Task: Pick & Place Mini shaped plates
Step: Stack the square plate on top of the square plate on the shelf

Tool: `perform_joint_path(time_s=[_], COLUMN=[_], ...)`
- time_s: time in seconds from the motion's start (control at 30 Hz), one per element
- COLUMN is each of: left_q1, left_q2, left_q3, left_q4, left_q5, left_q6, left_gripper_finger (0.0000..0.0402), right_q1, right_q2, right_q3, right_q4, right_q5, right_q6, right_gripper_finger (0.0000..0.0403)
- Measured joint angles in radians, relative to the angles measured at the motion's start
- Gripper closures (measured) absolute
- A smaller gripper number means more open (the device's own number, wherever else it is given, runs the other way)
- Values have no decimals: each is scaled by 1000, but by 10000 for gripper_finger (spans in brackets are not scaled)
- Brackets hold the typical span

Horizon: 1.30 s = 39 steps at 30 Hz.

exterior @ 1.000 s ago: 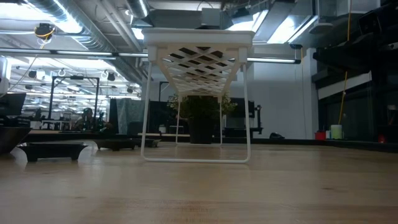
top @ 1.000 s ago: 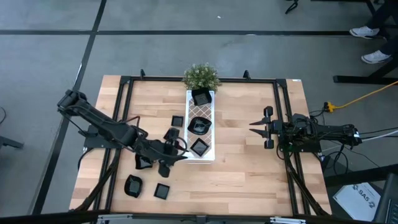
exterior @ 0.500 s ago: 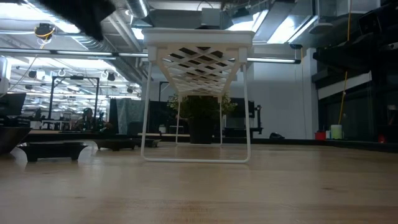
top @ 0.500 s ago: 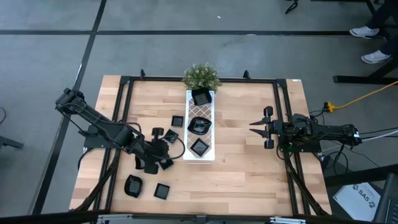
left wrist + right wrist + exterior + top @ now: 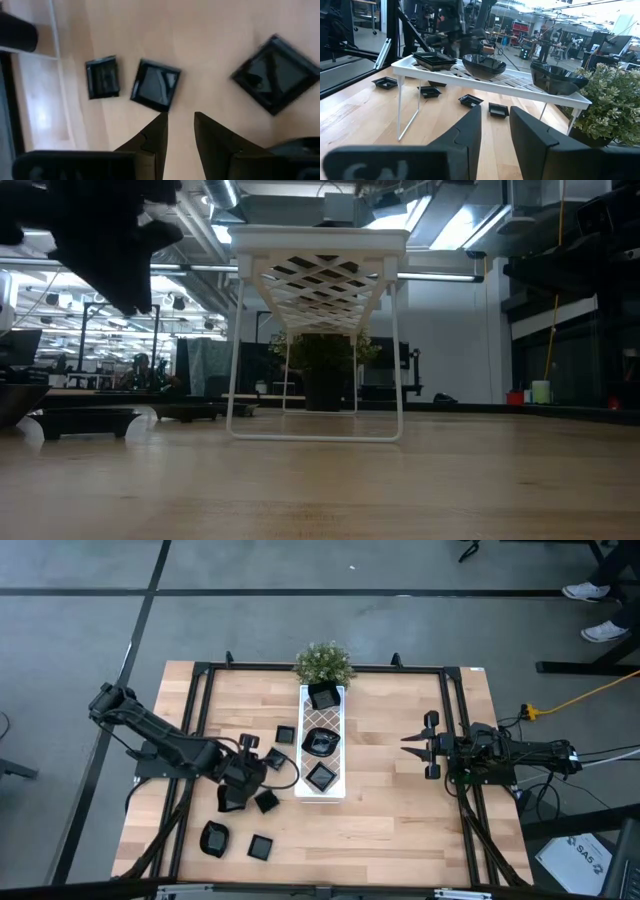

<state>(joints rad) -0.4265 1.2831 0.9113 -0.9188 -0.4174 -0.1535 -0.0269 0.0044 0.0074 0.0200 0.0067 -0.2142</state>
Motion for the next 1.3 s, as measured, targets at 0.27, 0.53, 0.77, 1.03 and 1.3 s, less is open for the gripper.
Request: perform_joint_path(time_s=[0.27,0.53,0.77,1.03,1.3], left_q1=[23,20,-7,-17,14], left_q2=[0,0,0,0,0], left_q3=[-81,-238,-334,-396,-398], left_q4=[129,374,448,524,560], left_q5=[-22,-126,-143,-147,-117], left_q6=[105,144,197,222,273], left_gripper_finger=[315,316,316,316,316], right_q1=[0,0,0,0,0], right_q2=[0,0,0,0,0], right_q3=[0,0,0,0,0], right_q4=[0,0,0,0,0], right_q5=[0,0,0,0,0], right_q6=[0,0,0,0,0], right_gripper_finger=[301,301,301,301,301])
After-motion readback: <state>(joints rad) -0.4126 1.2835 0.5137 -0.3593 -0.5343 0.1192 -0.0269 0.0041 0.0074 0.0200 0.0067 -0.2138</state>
